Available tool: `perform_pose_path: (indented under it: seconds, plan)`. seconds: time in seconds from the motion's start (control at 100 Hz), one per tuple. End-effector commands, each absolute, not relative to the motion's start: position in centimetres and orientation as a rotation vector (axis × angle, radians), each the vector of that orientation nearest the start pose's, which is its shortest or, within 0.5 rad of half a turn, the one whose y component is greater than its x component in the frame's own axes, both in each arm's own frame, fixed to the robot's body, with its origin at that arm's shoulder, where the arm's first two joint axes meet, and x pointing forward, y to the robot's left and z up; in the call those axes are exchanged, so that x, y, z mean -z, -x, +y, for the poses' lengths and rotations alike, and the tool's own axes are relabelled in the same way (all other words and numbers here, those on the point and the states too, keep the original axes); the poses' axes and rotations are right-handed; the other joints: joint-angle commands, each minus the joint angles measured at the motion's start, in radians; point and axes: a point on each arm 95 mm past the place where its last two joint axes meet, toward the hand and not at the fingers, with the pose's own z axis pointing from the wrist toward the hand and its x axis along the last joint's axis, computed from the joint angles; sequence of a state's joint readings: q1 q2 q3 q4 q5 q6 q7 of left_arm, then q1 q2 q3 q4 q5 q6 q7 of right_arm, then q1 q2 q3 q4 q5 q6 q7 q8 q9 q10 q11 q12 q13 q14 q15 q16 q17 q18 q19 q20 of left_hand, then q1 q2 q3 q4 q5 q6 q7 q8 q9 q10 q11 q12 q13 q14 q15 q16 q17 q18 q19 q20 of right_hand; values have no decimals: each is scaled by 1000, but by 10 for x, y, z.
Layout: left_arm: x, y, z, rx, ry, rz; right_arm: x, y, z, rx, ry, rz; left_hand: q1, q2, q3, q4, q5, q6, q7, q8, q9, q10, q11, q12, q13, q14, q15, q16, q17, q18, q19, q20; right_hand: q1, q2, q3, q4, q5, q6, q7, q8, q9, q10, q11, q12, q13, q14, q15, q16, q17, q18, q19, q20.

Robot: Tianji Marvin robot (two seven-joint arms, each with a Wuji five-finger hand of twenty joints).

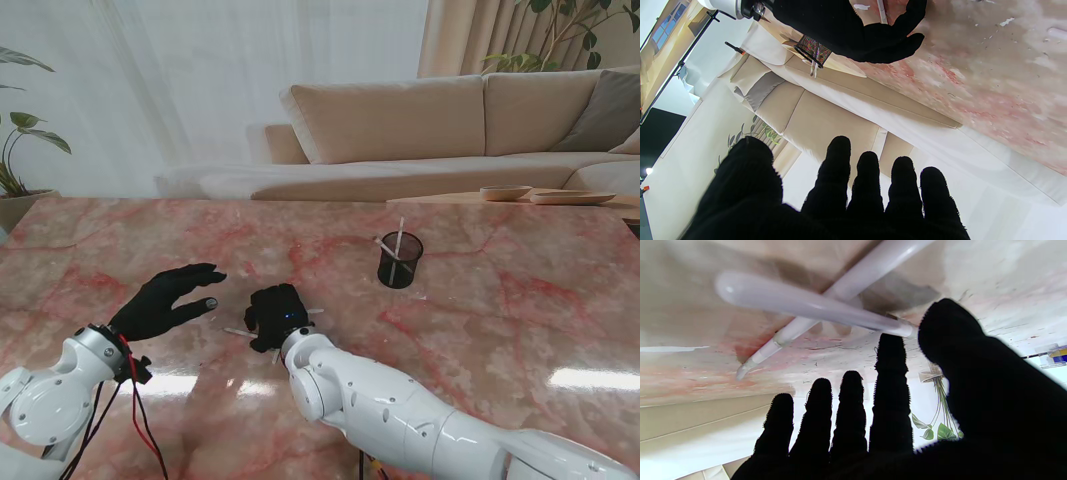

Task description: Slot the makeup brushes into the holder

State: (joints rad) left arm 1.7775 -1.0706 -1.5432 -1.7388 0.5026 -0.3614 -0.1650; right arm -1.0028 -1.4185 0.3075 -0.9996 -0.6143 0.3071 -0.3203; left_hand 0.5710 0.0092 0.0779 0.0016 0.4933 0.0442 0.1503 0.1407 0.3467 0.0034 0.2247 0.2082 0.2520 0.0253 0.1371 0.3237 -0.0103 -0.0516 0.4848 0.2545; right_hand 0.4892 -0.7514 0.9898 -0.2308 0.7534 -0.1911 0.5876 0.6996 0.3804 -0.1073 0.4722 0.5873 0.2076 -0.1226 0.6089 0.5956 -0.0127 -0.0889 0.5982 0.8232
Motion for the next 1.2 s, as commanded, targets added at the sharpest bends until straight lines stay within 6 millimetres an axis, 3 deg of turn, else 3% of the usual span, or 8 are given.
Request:
perform_pose_path:
  seconds: [0.0,0.1,0.21,0.57,0.81,1.0,1.19]
  plan:
    - [292,-358,68,1921,1483,1371,408,-419,233,-1517,-1178,1722,1,-2,-19,-5,13,-33,16,8,-21,-19,-24,-11,-40,-49,-30,-10,-4,-11,-35,-13,31,-38,12,-54,45,-36,58,-23,18,-14,18,5,-10,-22,15,7,-1,-5,13,-22]
    - [291,-357,68,1918,1484,1370,409,-418,233,-1519,-1171,1719,2,-2,-19,-5,13,-32,16,8,-21,-18,-24,-11,-40,-48,-31,-10,-5,-11,-36,-13,57,-65,-14,-80,66,-77,240,-128,52,-17,24,2,2,-21,21,7,5,-3,29,-29]
    - [291,-357,69,1918,1484,1370,411,-418,234,-1516,-1160,1720,2,-2,-19,-5,13,-33,16,8,-21,-19,-24,-11,-40,-49,-31,-10,-5,-11,-37,-13,77,-74,-6,-80,115,-99,298,-157,89,-20,23,-3,19,-21,26,8,12,-1,42,-29]
    - [291,-356,69,1918,1488,1364,413,-417,233,-1486,-1163,1729,4,-1,-19,-5,12,-31,16,9,-21,-18,-25,-12,-41,-45,-33,-11,-4,-11,-39,-14,130,-39,74,-44,152,-87,314,-215,155,-26,34,0,48,-23,35,9,26,-1,67,-31]
    - [292,-355,69,1917,1492,1360,414,-417,232,-1471,-1165,1719,5,-1,-20,-5,13,-31,16,9,-20,-18,-24,-11,-42,-43,-31,-9,-5,-8,-41,-15,146,-34,119,-40,198,-51,352,-307,219,-35,51,10,76,-27,46,11,42,-1,101,-40]
    - [293,-354,70,1913,1497,1357,414,-417,232,-1460,-1175,1699,3,-1,-21,-5,13,-34,16,9,-20,-16,-24,-11,-43,-42,-31,-9,-5,-9,-42,-16,122,-23,132,-37,226,-88,409,-258,226,-36,56,12,77,-34,55,14,44,-7,130,-37]
    - [292,-354,70,1913,1496,1353,410,-418,231,-1463,-1202,1678,3,0,-21,-5,13,-32,17,9,-21,-15,-24,-11,-43,-41,-30,-8,-4,-9,-42,-16,96,-6,193,-55,208,-101,374,-81,188,-35,72,25,41,-47,58,11,25,-23,152,-61]
